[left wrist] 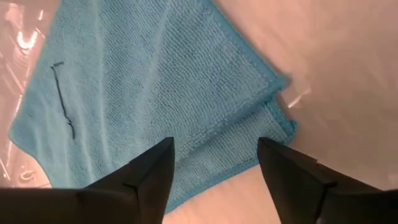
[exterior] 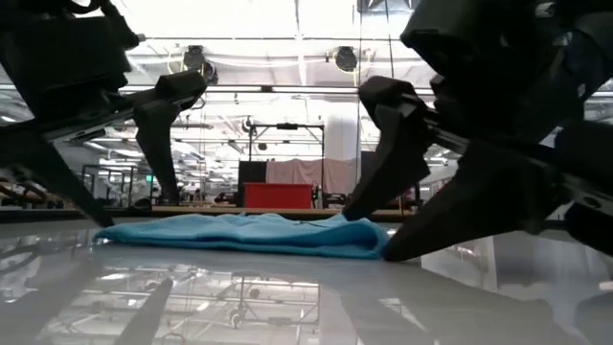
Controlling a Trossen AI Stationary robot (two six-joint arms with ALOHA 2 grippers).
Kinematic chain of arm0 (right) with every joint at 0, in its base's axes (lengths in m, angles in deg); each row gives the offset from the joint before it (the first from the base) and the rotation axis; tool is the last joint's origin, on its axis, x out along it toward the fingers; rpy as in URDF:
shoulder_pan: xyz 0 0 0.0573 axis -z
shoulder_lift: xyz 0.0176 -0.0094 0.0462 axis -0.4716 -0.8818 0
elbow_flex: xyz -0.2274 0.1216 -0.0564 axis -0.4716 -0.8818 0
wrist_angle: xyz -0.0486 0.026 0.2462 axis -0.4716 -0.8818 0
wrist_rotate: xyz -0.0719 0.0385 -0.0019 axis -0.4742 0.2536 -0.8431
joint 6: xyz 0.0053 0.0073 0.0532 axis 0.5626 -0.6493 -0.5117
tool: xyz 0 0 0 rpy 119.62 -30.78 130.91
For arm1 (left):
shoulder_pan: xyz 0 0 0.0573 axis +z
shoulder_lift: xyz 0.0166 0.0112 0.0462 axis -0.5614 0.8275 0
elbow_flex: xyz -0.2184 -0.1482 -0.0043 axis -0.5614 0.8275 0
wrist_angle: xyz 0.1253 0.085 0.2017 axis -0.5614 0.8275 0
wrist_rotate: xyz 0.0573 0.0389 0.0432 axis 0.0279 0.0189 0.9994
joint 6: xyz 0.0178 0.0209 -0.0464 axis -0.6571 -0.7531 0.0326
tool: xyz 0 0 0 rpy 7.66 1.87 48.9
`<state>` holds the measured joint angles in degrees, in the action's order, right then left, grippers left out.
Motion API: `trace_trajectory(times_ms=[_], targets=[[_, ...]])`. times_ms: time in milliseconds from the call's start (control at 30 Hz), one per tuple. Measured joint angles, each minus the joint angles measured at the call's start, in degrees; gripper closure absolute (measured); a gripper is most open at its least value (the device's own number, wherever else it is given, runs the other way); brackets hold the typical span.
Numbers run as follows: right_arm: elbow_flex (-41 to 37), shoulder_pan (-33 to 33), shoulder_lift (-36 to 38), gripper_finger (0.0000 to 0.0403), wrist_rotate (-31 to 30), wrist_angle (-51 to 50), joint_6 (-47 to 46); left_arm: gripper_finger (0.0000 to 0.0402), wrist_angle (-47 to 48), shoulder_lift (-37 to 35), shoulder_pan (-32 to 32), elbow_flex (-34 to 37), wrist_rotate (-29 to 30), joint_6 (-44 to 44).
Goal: Roll towel
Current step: Roll the blue towel
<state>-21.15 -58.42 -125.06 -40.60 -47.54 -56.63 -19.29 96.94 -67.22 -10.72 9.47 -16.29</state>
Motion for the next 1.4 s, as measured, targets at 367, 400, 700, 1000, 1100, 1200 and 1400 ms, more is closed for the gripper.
trace_trajectory(times_ms=[367, 400, 700, 1000, 1100, 1200, 1400], targets=[[2.87, 2.26, -1.48, 0.0311, 1.23, -5.30, -5.09, 0.0155, 1.25, -0.23, -0.08, 0.01, -1.27, 1.76], [2.87, 2.29, -1.51, 0.0333, 1.46, -5.38, -5.59, 0.0155, 1.22, -0.26, -0.08, 0.01, -1.27, 2.01], [2.83, 1.36, -0.55, 0.0400, 2.48, -8.96, -12.43, 0.0155, 2.44, -2.86, -0.08, -0.01, -1.27, 3.62], [2.57, 0.91, 1.46, 0.0402, 1.54, -12.69, -16.88, 0.0155, 1.93, -2.40, -0.12, -0.03, -7.41, 3.68], [2.59, 0.90, 1.48, 0.0402, 1.58, -12.95, -17.54, 0.0155, -0.35, -1.19, -0.29, -0.03, -6.20, 1.86], [2.59, 0.89, 1.48, 0.0402, 1.62, -12.91, -17.83, 0.0155, -3.63, 1.17, -0.46, -0.06, -3.91, -2.26], [2.59, 0.87, 1.52, 0.0403, 1.85, -12.95, -19.23, 0.0155, -6.68, 4.53, -0.22, -0.29, -2.08, -6.98]])
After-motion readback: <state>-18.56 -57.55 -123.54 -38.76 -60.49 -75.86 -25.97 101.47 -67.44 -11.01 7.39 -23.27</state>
